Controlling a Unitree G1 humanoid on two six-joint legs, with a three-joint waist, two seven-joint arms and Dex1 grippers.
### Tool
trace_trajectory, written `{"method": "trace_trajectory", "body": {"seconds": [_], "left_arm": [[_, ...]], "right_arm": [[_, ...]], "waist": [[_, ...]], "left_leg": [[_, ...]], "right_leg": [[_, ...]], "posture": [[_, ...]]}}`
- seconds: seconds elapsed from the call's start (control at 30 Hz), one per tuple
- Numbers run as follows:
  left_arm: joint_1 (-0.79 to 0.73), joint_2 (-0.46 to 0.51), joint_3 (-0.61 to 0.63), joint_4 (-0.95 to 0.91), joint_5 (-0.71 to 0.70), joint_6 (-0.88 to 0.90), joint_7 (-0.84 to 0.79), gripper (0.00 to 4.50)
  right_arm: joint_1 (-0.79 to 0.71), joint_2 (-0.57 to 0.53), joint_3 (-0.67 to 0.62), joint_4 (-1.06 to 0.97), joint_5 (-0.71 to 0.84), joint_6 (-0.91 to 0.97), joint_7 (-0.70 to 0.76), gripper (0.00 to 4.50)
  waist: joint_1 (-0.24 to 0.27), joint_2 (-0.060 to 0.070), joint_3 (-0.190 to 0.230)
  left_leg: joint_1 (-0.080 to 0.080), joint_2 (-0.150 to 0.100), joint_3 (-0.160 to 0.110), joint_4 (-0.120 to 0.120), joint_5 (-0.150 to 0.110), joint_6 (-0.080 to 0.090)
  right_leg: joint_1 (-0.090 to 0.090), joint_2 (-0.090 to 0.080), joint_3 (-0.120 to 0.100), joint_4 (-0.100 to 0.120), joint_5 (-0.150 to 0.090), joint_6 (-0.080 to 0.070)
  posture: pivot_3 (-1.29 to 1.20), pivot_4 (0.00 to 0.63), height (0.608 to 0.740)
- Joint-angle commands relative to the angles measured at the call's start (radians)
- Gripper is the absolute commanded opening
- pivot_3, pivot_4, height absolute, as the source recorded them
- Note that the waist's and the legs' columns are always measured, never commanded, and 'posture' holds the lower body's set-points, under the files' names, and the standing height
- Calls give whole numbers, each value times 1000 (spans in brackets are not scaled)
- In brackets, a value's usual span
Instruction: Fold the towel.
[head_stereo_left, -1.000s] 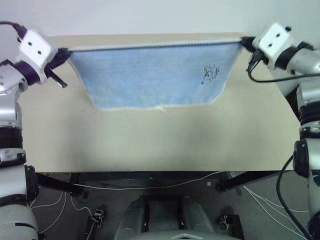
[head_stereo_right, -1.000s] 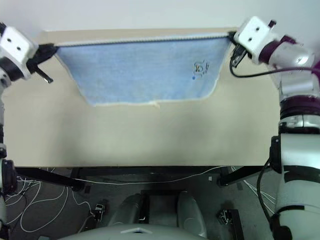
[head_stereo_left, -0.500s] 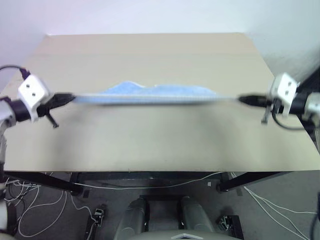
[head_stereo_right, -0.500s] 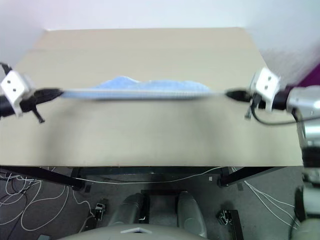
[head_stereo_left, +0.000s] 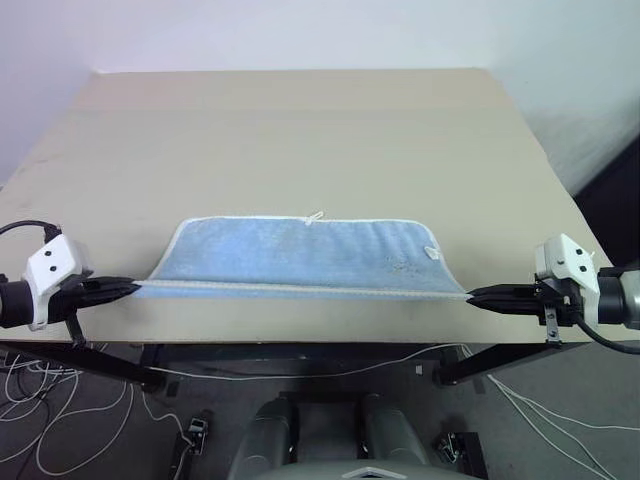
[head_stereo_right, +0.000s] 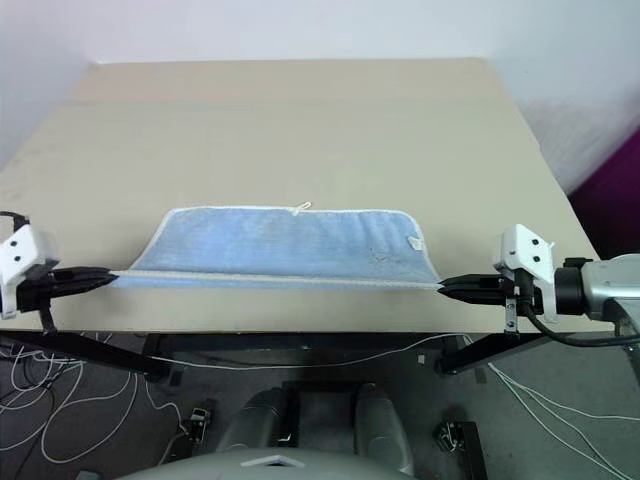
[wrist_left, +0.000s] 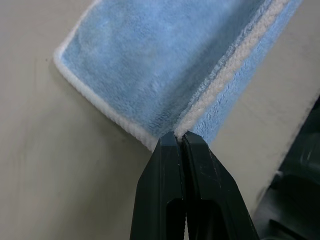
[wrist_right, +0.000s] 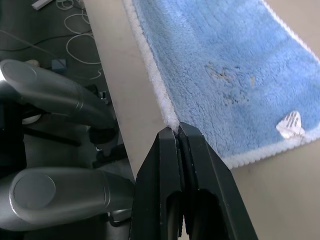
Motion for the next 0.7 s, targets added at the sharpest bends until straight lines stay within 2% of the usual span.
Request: {"method": "trace_trajectory", "body": {"seconds": [0.03, 0.3, 0.5, 0.7], "left_arm": [[-65, 6, -11, 19, 28, -6, 38, 0], [-418, -96, -210, 284, 208, -118, 190, 0], [-627, -175, -326, 523, 342, -244, 301, 0], [-751, -225, -393, 714, 425, -350, 382, 0]], "right_arm": [[-101, 4, 36, 44, -41, -33, -31, 14], [-436, 123, 259, 402, -281, -217, -120, 14], [-635, 212, 352, 696, -416, -352, -182, 14], [-740, 267, 383, 887, -486, -461, -210, 14]], "waist": [[4, 0, 0], [18, 0, 0], [16, 0, 0], [13, 0, 0]], "left_leg": [[0, 0, 0, 0, 0, 0], [-1, -1, 0, 0, 0, 0], [-2, -2, 1, 1, 0, 0], [-3, -2, 1, 1, 1, 0]], "right_leg": [[0, 0, 0, 0, 0, 0], [-3, 2, -1, 0, 0, 0], [-4, 3, -1, 3, 0, 0], [-5, 3, -1, 3, 0, 0]], "posture": [[0, 150, 740], [0, 150, 740], [0, 150, 740], [0, 150, 740]]}}
